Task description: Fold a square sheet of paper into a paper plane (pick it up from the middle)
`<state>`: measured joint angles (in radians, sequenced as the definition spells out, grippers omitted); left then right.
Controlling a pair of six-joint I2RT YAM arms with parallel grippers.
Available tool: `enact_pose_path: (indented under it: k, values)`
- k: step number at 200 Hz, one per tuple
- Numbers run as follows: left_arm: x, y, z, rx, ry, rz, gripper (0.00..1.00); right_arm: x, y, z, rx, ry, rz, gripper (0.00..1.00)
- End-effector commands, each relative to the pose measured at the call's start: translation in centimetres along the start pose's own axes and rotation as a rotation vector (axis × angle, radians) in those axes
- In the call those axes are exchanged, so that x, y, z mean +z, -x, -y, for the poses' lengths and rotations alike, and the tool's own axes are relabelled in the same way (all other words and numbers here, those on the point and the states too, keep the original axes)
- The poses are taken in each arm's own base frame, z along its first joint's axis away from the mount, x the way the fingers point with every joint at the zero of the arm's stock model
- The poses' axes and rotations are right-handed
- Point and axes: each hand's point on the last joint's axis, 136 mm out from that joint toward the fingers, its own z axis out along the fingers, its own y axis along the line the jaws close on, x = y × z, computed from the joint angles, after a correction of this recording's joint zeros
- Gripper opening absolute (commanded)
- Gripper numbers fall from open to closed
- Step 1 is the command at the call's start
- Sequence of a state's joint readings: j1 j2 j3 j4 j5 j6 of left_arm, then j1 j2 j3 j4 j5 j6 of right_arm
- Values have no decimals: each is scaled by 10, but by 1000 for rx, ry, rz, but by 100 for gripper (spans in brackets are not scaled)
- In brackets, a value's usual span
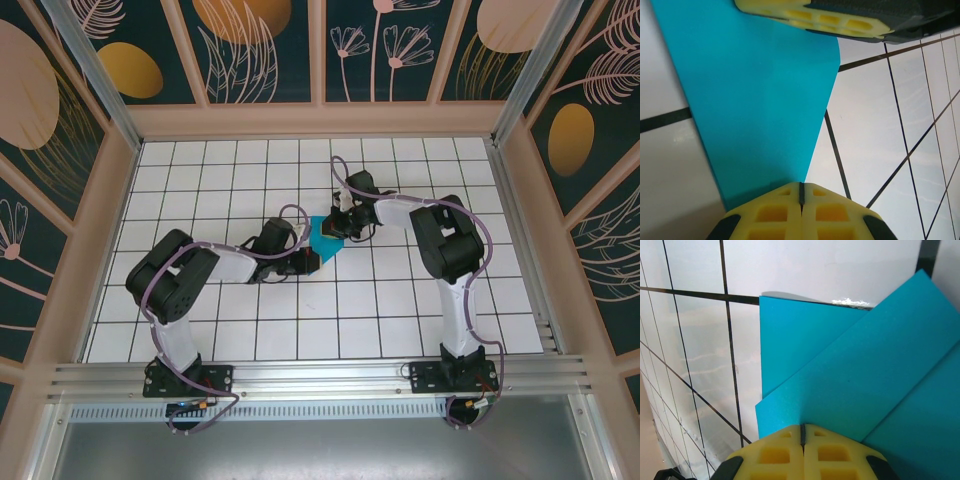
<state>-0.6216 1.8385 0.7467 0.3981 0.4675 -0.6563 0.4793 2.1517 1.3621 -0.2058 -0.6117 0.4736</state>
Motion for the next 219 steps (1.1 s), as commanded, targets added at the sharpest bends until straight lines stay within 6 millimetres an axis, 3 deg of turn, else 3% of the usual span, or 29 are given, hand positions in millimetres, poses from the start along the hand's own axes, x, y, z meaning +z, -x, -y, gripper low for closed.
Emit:
enact_pose_path:
  k: [1,73,90,109,136,161,201,219]
  values:
    - [-3,-33,-2,-50,2,-96,5,28,-43,99,139,-301,-99,0]
    - [-12,-61,-10,-93,34,-142,4,27,-44,101,142,-305,-99,0]
    - [-16,-59,-8,-83,37,-135,4,27,-44,102,145,-307,-98,0]
    - [-19,-42,4,-45,19,-93,4,27,-44,103,146,-306,-99,0]
    - [-39,6,48,52,-59,55,5,28,-43,103,147,-302,-98,0]
    - [-49,39,67,100,-67,152,6,30,-44,104,150,-300,-102,0]
    - [-32,64,40,44,40,173,4,29,-44,103,151,-292,-104,0]
    - [-13,61,21,12,71,135,2,29,-44,103,151,-292,-104,0]
